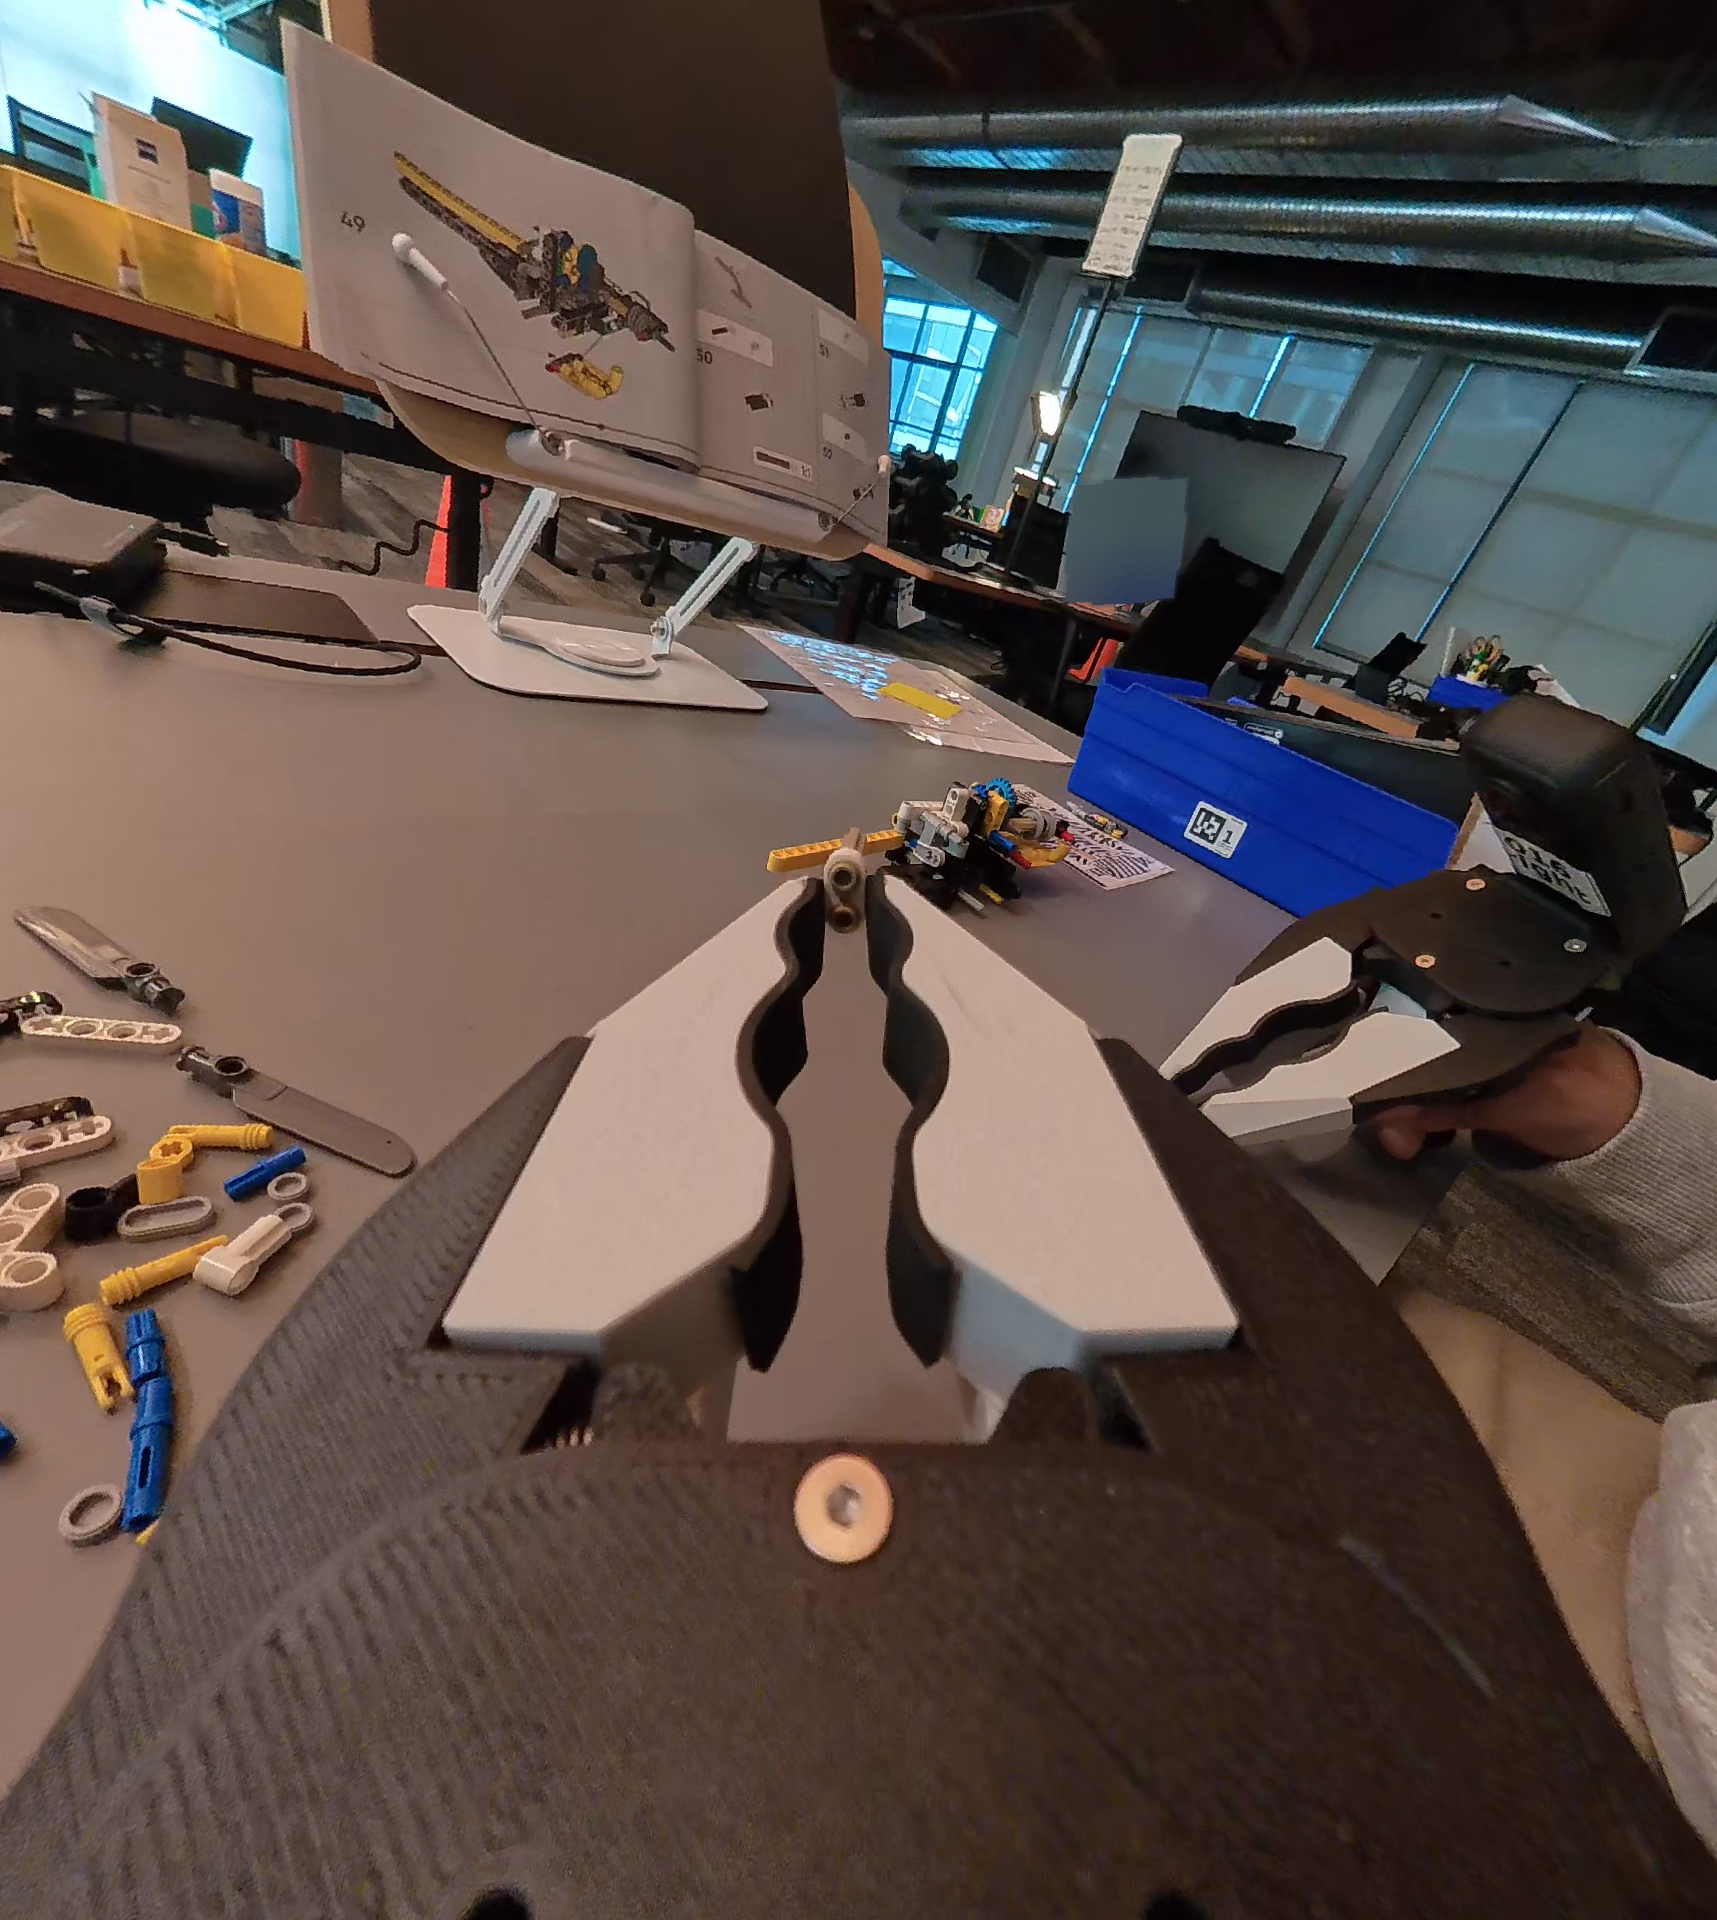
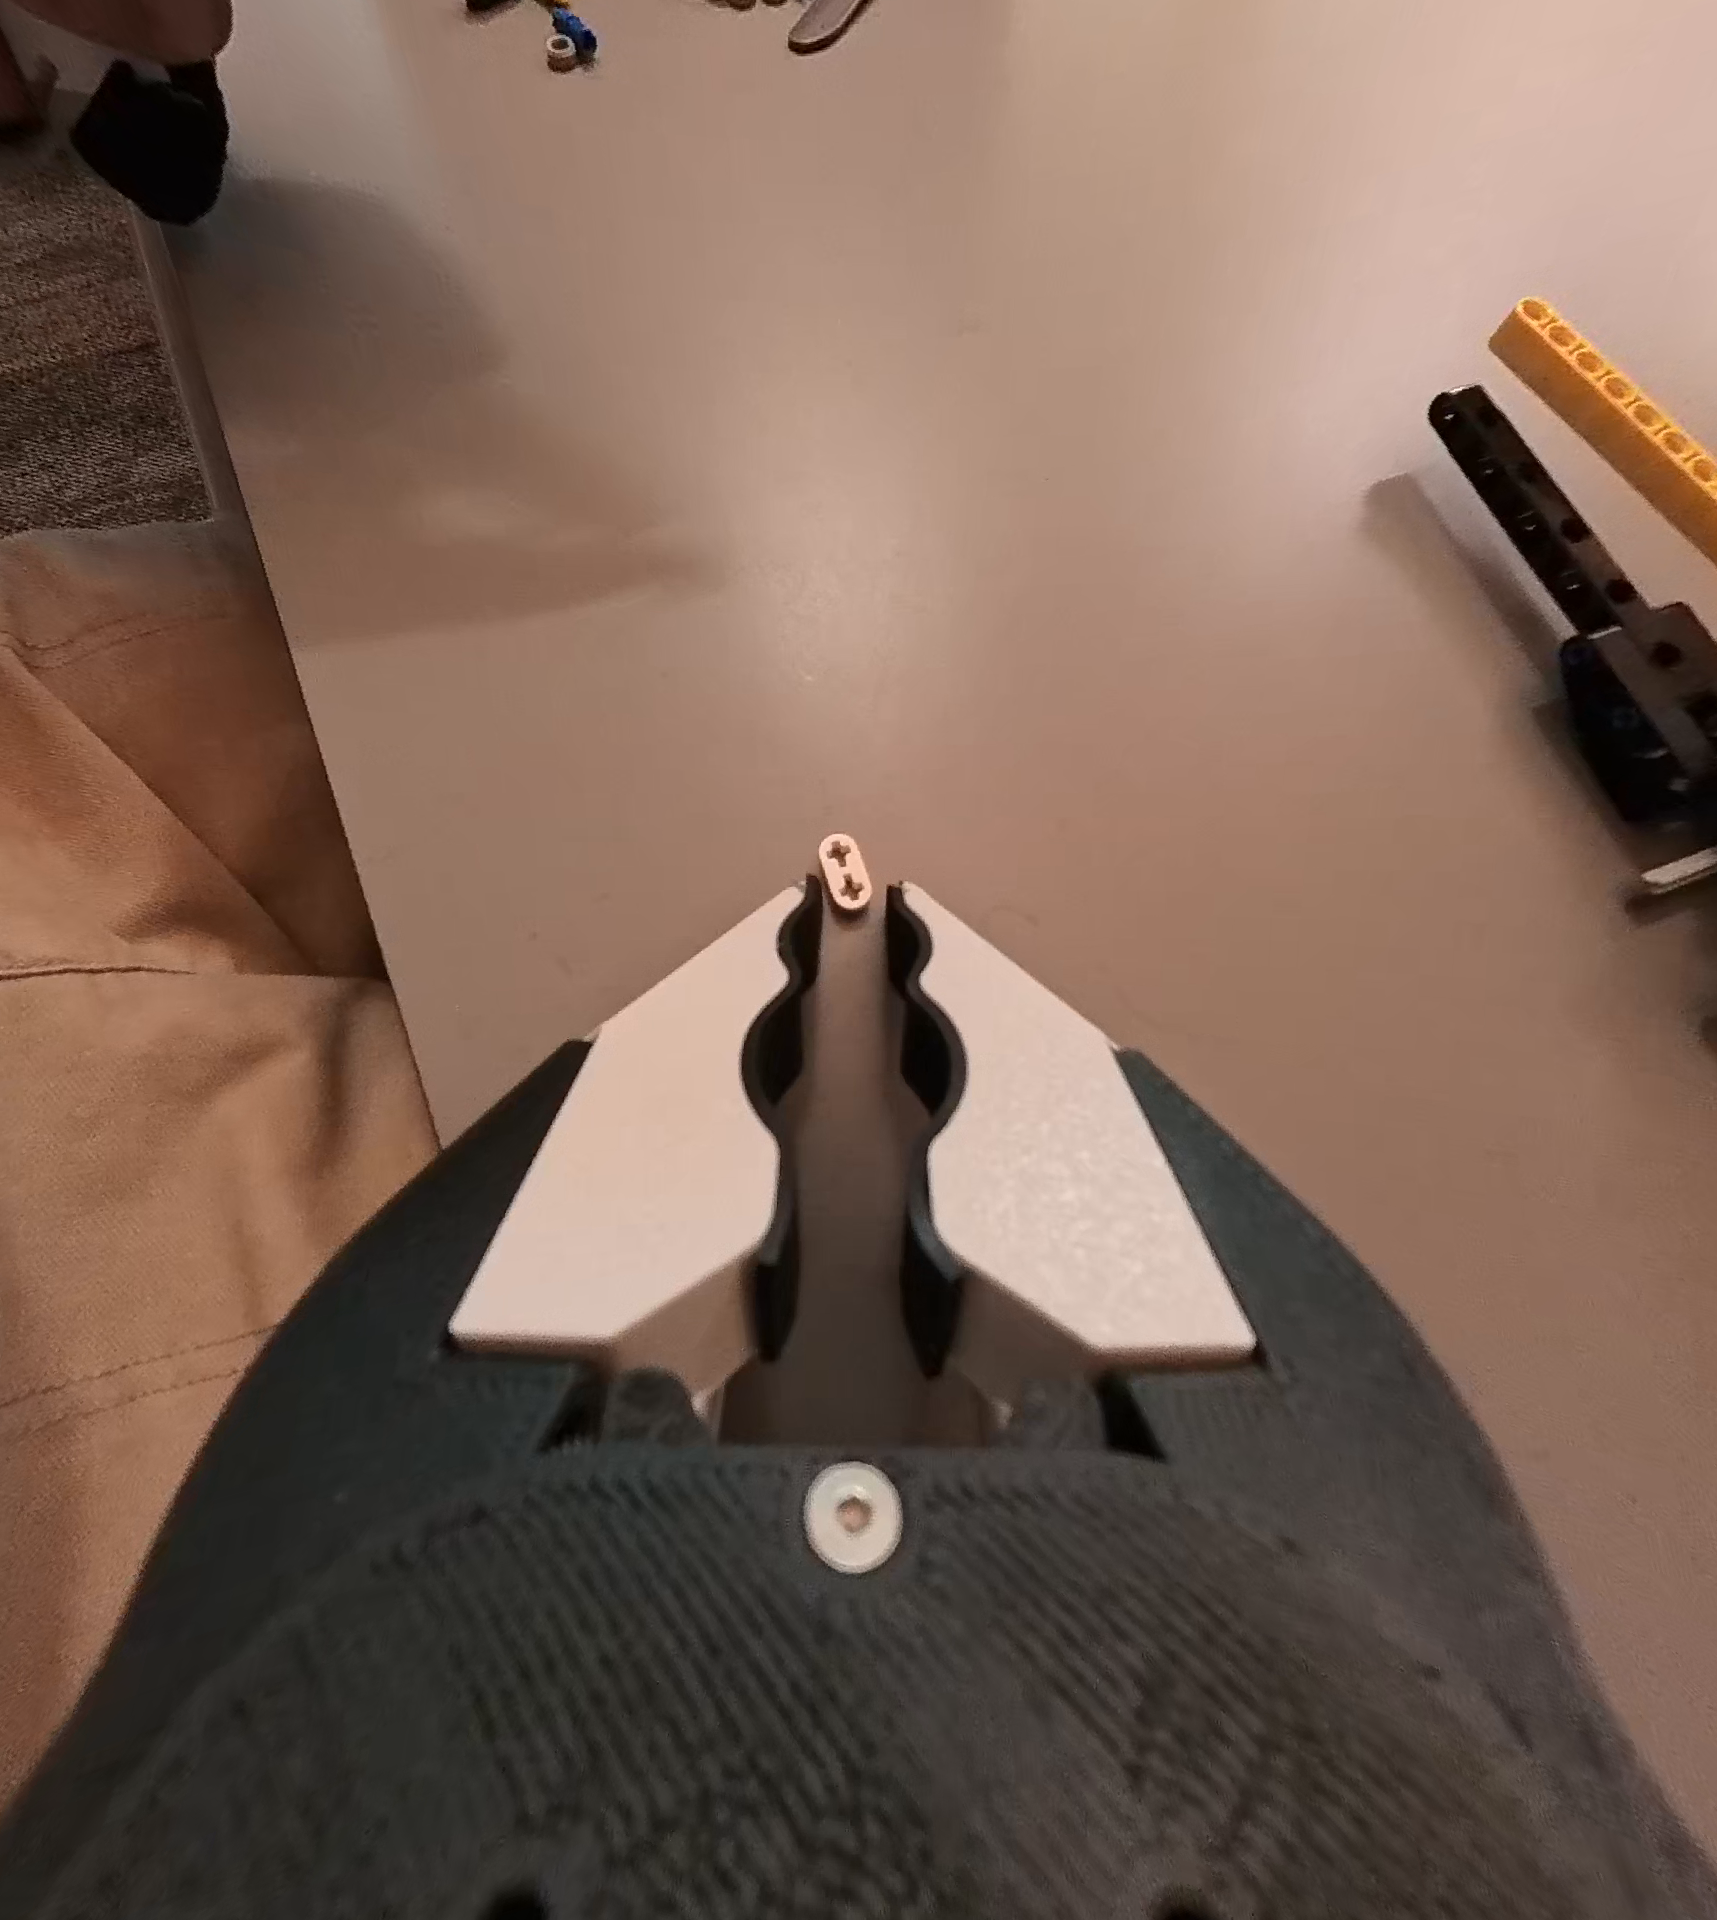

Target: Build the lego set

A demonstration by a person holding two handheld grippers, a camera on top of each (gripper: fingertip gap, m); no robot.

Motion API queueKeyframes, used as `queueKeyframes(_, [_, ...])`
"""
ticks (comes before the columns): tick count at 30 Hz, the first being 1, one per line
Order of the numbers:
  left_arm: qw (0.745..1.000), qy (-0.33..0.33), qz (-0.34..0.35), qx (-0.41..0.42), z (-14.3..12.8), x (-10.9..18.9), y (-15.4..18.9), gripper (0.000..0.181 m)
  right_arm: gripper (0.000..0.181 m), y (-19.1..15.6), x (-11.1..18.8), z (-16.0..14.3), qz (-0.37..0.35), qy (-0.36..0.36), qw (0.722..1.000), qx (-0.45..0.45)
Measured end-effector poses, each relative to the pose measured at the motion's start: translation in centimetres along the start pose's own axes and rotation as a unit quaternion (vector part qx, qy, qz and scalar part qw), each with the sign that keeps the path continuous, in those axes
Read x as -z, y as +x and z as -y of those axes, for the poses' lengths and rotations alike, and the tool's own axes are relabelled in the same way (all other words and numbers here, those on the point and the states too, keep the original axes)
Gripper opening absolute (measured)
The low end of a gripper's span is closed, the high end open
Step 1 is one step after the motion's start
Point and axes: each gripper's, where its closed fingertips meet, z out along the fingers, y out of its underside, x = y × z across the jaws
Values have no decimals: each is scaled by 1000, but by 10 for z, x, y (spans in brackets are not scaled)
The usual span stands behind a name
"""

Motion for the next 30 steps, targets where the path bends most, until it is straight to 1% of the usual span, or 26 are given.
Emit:
queueKeyframes(1, [1000, 0, 0, 0, 0, 0, 0, 5, 11, 0, 0, 0, 0, 0, 1000, 0])
queueKeyframes(7, [1000, -2, -5, 1, -1, -1, 2, 5, 11, 1, 0, 0, -5, 0, 1000, 2])
queueKeyframes(10, [1000, 2, -14, 14, 0, -1, 4, 5, 14, 3, 1, 1, -14, 5, 1000, 3])
queueKeyframes(12, [999, 9, -30, 41, 2, -2, 10, 5, 17, 4, 5, 9, -24, 28, 999, 3])
queueKeyframes(14, [995, 23, -59, 82, 6, -4, 22, 5, 19, 1, 14, 28, -27, 77, 997, 1])
queueKeyframes(17, [986, 23, -108, 128, 2, -10, 47, 4, 20, -18, 33, 66, 15, 188, 982, -29])
queueKeyframes(19, [980, -5, -151, 130, -10, -16, 73, 4, 22, -32, 45, 86, 67, 253, 962, -72])
queueKeyframes(20, [977, -17, -171, 126, -17, -19, 87, 4, 22, -38, 49, 92, 95, 274, 952, -94])
queueKeyframes(22, [971, -39, -204, 115, -28, -23, 111, 4, 24, -44, 52, 97, 138, 294, 937, -130])
queueKeyframes(24, [968, -58, -221, 101, -38, -25, 128, 4, 25, -44, 53, 97, 159, 299, 929, -151])
queueKeyframes(28, [967, -100, -227, 53, -58, -28, 141, 4, 18, -40, 58, 95, 169, 307, 922, -162])
queueKeyframes(30, [966, -108, -230, 42, -61, -27, 144, 4, 15, -45, 56, 91, 186, 296, 923, -160])
